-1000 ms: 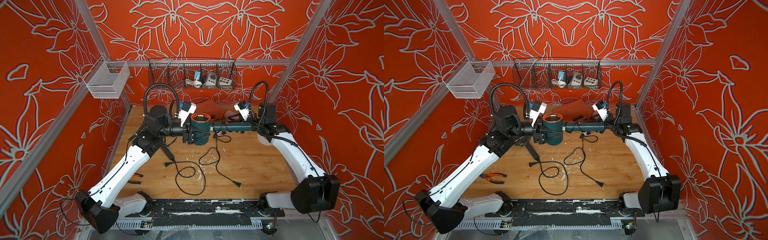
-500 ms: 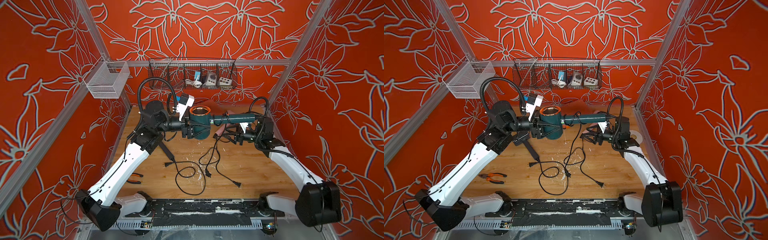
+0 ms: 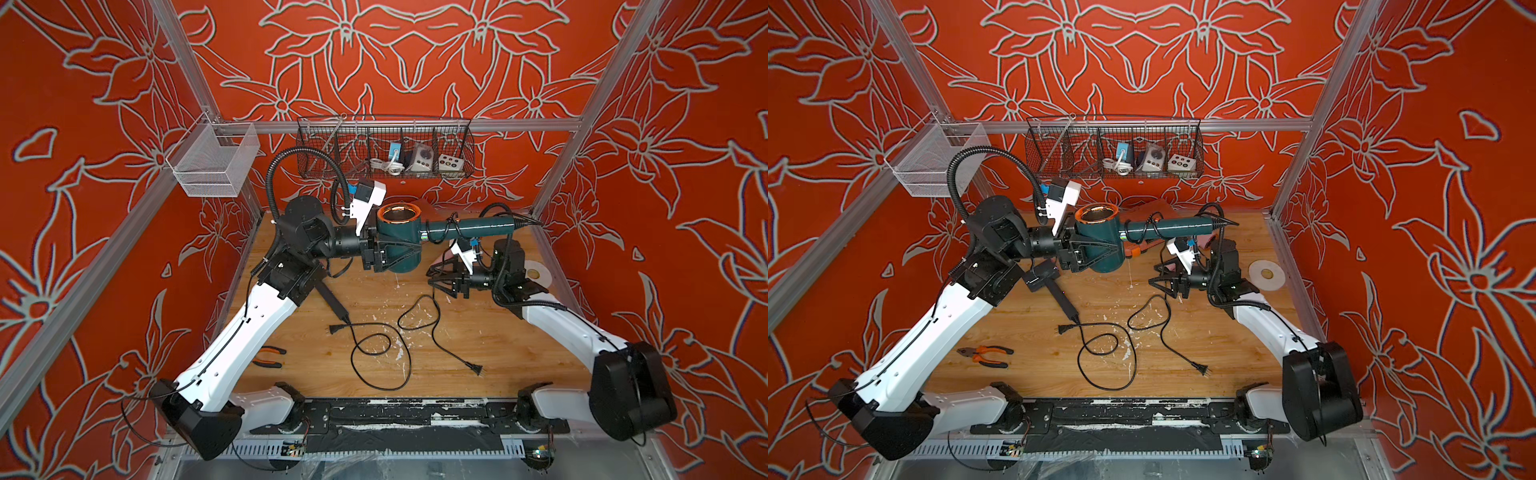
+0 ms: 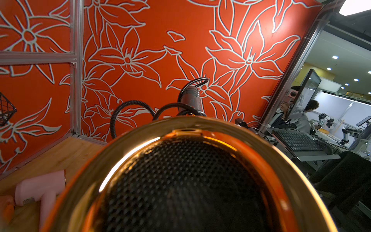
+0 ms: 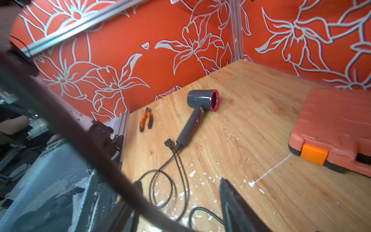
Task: Wrap the cord around the hair dryer
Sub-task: Wrap the power cord around the hair dryer.
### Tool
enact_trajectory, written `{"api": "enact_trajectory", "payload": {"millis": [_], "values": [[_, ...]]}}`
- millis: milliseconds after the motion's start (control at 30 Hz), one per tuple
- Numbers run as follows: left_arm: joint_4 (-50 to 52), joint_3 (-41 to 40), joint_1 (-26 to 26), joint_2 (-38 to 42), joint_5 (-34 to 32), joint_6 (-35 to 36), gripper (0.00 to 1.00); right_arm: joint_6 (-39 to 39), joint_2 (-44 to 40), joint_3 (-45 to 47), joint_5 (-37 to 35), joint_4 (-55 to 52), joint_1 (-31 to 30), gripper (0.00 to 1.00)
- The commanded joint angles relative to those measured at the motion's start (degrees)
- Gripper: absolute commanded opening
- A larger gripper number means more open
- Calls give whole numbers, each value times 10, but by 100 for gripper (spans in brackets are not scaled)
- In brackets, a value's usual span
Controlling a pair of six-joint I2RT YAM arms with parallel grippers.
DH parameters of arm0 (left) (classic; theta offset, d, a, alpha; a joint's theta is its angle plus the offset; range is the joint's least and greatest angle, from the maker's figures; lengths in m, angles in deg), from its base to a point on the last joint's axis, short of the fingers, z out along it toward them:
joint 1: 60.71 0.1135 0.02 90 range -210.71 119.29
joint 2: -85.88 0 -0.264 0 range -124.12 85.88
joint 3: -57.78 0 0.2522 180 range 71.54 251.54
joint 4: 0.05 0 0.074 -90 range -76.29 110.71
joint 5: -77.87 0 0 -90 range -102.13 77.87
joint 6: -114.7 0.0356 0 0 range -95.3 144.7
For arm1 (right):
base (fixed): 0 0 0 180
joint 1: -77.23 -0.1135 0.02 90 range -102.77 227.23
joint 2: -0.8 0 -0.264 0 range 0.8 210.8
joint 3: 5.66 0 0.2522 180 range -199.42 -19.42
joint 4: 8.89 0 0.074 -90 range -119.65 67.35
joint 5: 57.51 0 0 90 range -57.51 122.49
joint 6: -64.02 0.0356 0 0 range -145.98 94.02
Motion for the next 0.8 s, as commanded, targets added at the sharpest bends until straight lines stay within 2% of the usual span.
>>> {"api": "enact_trajectory", "payload": {"millis": [0,100,200,300,400,567,767], "values": [[-46,30,2,-1,-7,1,0,17,17,-10,9,68,-5,59],[-50,37,3,-6,-13,-1,0,50,46,-27,22,112,-24,58],[-48,44,4,-7,-20,0,0,52,66,-36,23,116,-51,54],[-40,52,5,-6,-26,4,0,87,78,-14,19,171,-62,48],[-31,56,7,-4,-37,11,0,125,82,10,9,225,-63,31],[-37,37,15,2,-80,13,0,134,58,24,-24,215,-62,0],[-78,-3,28,12,-157,-1,0,144,38,37,-59,190,-63,0]]}}
